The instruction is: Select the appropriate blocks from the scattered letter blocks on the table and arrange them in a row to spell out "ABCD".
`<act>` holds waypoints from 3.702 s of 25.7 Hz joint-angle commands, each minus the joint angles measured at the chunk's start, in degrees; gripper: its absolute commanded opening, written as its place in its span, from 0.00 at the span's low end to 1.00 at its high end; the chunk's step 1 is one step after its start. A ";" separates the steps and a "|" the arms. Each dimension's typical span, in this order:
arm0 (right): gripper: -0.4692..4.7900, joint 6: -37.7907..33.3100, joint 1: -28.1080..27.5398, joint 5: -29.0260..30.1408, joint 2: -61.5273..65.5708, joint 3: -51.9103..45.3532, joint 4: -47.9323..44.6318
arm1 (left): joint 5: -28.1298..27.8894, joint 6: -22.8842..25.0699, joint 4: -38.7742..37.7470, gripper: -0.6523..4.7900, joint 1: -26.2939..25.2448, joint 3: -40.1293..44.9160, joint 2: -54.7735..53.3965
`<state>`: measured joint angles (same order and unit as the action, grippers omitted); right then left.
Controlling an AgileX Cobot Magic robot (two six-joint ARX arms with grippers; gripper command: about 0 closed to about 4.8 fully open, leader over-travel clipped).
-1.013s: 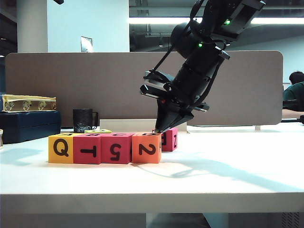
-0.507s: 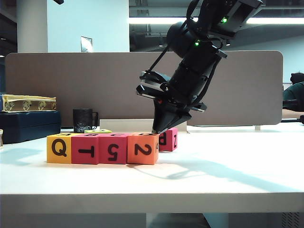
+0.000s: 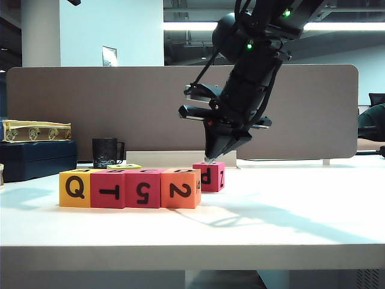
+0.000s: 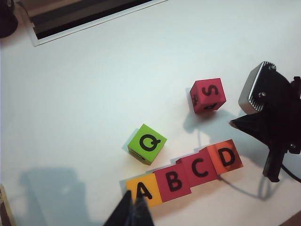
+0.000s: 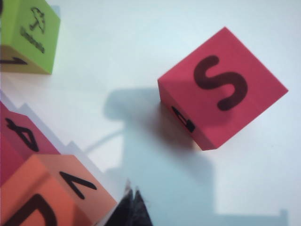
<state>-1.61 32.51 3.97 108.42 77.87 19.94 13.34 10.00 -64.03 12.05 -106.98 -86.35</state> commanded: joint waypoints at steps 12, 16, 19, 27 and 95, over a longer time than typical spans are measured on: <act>0.09 0.13 0.04 2.80 -1.09 0.24 9.01 | -0.17 0.63 1.84 0.11 0.07 -0.02 0.09; 0.09 0.15 0.07 3.65 -3.78 0.22 10.32 | -0.66 0.48 3.72 0.11 -0.04 1.68 0.07; 0.09 0.15 0.07 3.65 -7.19 0.24 10.23 | -0.61 0.48 5.44 0.11 -0.02 4.46 0.07; 0.09 0.17 4.07 3.61 -19.71 0.22 11.96 | 3.85 0.31 13.22 0.11 0.00 19.91 2.23; 0.09 -0.33 13.62 -1.68 -24.13 0.11 20.46 | -7.45 -12.26 57.70 0.11 -1.33 80.54 49.53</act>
<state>-1.87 46.06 2.52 84.55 77.76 41.01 6.72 -0.43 -11.25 11.70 -28.91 -38.65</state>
